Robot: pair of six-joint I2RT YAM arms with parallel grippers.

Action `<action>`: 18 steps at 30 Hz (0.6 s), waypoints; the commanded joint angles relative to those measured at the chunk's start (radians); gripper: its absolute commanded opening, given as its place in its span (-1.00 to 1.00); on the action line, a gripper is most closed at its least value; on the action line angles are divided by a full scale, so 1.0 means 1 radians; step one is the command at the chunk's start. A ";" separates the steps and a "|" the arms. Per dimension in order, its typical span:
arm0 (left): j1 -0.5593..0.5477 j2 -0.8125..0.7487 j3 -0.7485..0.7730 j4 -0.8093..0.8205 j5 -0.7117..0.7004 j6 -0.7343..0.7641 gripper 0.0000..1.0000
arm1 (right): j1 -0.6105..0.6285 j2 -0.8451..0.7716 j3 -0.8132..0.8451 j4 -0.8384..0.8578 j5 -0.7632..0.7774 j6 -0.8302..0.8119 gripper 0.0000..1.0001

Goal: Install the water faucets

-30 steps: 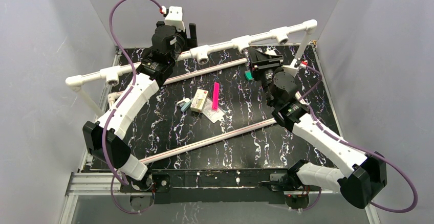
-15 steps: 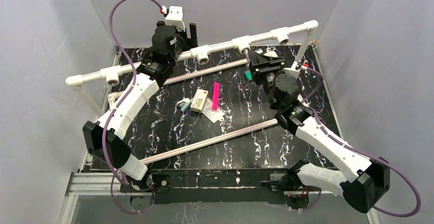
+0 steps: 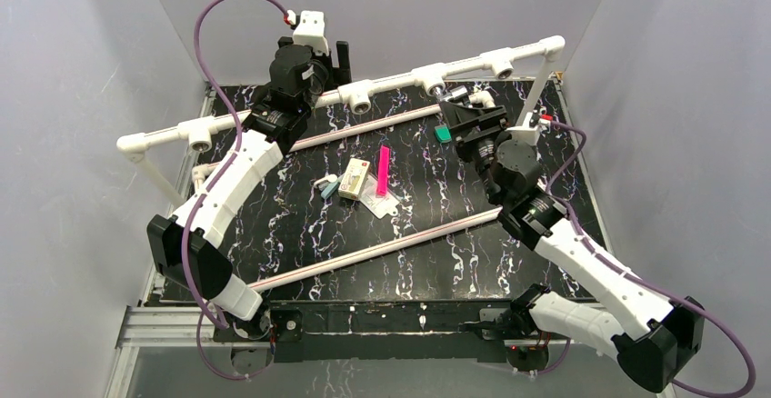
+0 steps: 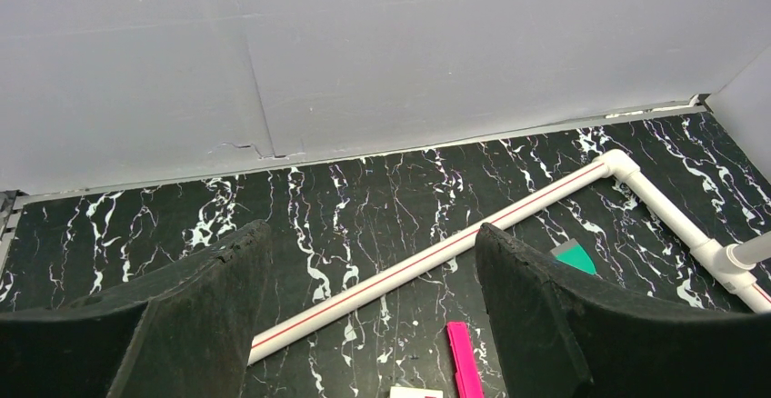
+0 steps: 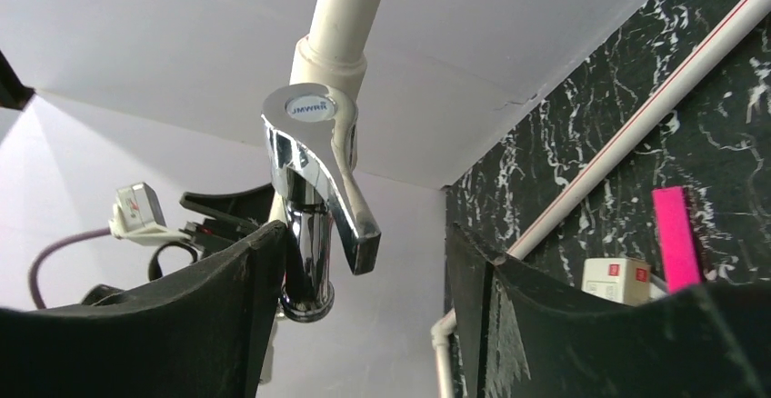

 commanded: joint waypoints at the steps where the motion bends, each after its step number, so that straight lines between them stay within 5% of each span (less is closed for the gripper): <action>1: -0.013 0.047 -0.049 -0.156 0.018 -0.006 0.59 | 0.003 -0.050 0.021 -0.024 -0.016 -0.154 0.44; 18: -0.013 0.055 -0.040 -0.161 0.021 -0.007 0.59 | 0.003 -0.075 0.258 -0.242 -0.150 -0.944 0.51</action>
